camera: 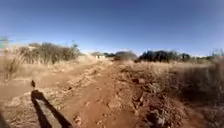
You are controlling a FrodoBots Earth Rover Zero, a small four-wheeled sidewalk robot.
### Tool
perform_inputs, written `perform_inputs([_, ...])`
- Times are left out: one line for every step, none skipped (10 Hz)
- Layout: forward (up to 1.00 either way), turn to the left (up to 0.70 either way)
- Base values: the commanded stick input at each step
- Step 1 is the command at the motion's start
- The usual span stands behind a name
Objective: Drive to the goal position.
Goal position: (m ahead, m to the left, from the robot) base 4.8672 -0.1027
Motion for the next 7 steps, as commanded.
perform_inputs([0.5,0.0])
perform_inputs([0.5,0.0])
perform_inputs([0.5,0.0])
perform_inputs([0.5,0.0])
perform_inputs([0.5,0.0])
perform_inputs([0.5,0.0])
perform_inputs([0.5,0.0])
